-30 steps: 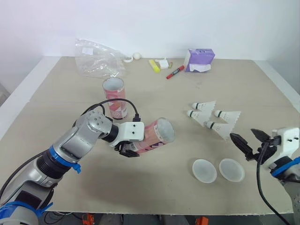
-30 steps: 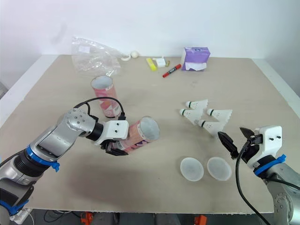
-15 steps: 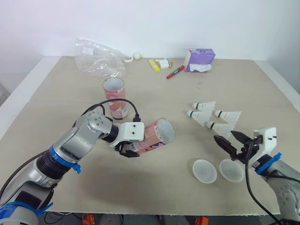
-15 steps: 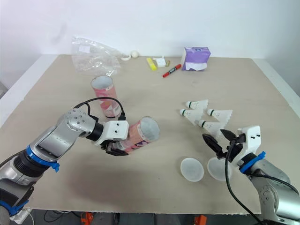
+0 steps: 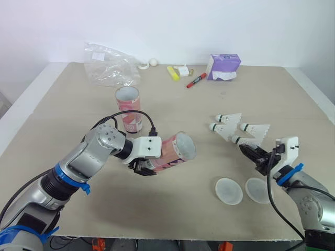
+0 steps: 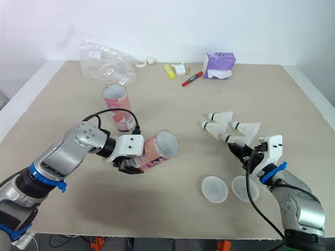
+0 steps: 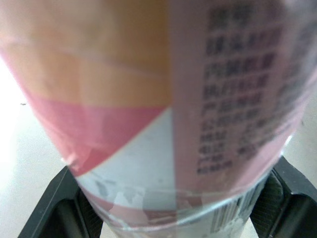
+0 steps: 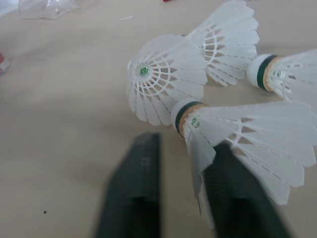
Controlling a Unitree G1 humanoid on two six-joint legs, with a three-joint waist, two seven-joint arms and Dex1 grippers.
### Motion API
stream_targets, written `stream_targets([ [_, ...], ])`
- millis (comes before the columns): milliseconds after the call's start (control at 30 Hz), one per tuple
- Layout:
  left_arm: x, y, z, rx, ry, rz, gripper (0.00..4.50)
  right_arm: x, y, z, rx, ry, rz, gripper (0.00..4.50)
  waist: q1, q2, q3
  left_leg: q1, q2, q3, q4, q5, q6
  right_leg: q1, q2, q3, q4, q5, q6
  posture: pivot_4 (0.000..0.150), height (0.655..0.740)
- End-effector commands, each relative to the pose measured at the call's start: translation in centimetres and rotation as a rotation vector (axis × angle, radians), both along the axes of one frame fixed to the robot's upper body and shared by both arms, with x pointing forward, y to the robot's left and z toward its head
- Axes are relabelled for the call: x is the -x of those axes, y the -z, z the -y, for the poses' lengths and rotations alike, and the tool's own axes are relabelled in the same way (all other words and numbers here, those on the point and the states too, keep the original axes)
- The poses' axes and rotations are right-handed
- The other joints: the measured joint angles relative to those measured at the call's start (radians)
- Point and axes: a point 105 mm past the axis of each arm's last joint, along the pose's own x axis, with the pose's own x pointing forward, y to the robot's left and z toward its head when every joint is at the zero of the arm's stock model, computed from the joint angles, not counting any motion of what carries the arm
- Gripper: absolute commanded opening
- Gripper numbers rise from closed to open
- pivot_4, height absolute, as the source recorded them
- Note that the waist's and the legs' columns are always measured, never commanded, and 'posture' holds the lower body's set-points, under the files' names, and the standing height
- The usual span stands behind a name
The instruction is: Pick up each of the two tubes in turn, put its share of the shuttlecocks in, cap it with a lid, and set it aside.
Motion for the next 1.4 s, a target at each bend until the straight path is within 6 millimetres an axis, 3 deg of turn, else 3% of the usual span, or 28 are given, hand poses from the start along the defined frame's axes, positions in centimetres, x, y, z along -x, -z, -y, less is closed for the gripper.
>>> stream_targets([
  [33, 0.5, 0.3, 0.3, 0.001, 0.014, -0.008, 3.27, -0.3, -0.8, -0.3, 0.004, -0.014, 0.037, 0.07, 0.000, 0.000, 0.000, 0.000, 0.000, 0.000, 0.000, 0.000, 0.000, 0.000, 0.000, 0.000, 0.000, 0.000, 0.000, 0.150, 0.7400],
  [267, 0.5, 0.3, 0.4, 0.000, 0.016, -0.011, 3.27, 0.3, -2.1, -0.4, 0.098, -0.026, 0.086, 0.07, 0.000, 0.000, 0.000, 0.000, 0.000, 0.000, 0.000, 0.000, 0.000, 0.000, 0.000, 0.000, 0.000, 0.000, 0.000, 0.150, 0.7400],
  [500, 0.3, 0.1, 0.3, 0.000, 0.018, -0.009, 3.27, 3.5, -10.3, -2.8, 0.480, -0.246, 0.287, 0.07, -0.001, 0.006, 0.002, 0.000, -0.001, 0.000, 0.000, 0.000, 0.000, 0.000, 0.000, 0.000, 0.000, -0.001, 0.001, 0.150, 0.7400],
  [633, 0.2, 0.2, 0.4, -0.001, 0.023, -0.009, 3.27, 6.0, -14.3, -7.4, 0.633, -0.506, 0.417, 0.07, -0.002, 0.006, 0.002, 0.000, -0.001, 0.000, 0.000, 0.000, 0.000, 0.000, 0.000, 0.001, 0.000, -0.001, 0.001, 0.150, 0.7400],
  [733, 0.2, 0.2, 0.5, 0.001, 0.029, -0.010, 3.27, 7.6, -14.6, -10.6, 0.733, -0.683, 0.469, 0.07, 0.001, 0.001, 0.002, 0.000, -0.001, -0.001, 0.000, 0.000, 0.000, 0.000, 0.000, 0.000, 0.000, -0.001, 0.001, 0.150, 0.7400],
  [900, 0.1, 0.3, 0.8, 0.005, 0.041, -0.009, 3.27, 8.8, -13.8, -13.6, 0.805, -0.852, 0.528, 0.07, 0.002, -0.001, 0.002, -0.003, -0.001, -0.001, 0.001, 0.000, -0.001, 0.000, -0.001, 0.000, -0.003, -0.001, 0.001, 0.150, 0.7400],
  [1267, 0.3, 0.2, 0.9, 0.011, 0.038, -0.004, 3.27, 7.4, -11.1, -15.2, 0.898, -0.958, 0.525, 0.07, 0.016, -0.001, 0.002, -0.003, -0.001, -0.001, 0.001, 0.000, -0.001, -0.001, -0.001, 0.000, -0.003, 0.000, 0.001, 0.150, 0.7400],
  [1333, 0.4, 0.2, 0.9, 0.012, 0.034, -0.004, 3.27, 7.5, -11.5, -15.8, 0.867, -0.968, 0.538, 0.07, 0.017, -0.001, 0.002, -0.003, -0.001, -0.001, 0.001, 0.000, -0.001, -0.001, -0.001, 0.000, -0.003, 0.000, 0.001, 0.150, 0.7400],
  [1367, 0.4, 0.2, 0.9, 0.013, 0.031, -0.004, 3.27, 7.6, -11.7, -16.1, 0.847, -0.980, 0.537, 0.67, 0.018, -0.001, 0.002, -0.003, -0.001, -0.001, 0.001, 0.000, -0.001, -0.001, -0.001, 0.000, -0.003, 0.000, 0.001, 0.150, 0.7400],
  [1400, 0.4, 0.2, 0.8, 0.012, 0.029, -0.003, 3.27, 7.7, -11.9, -16.2, 0.838, -0.986, 0.536, 0.90, 0.019, -0.001, 0.002, -0.003, -0.001, -0.001, 0.001, 0.000, -0.001, -0.001, -0.001, 0.000, -0.003, 0.000, 0.001, 0.150, 0.7400],
])
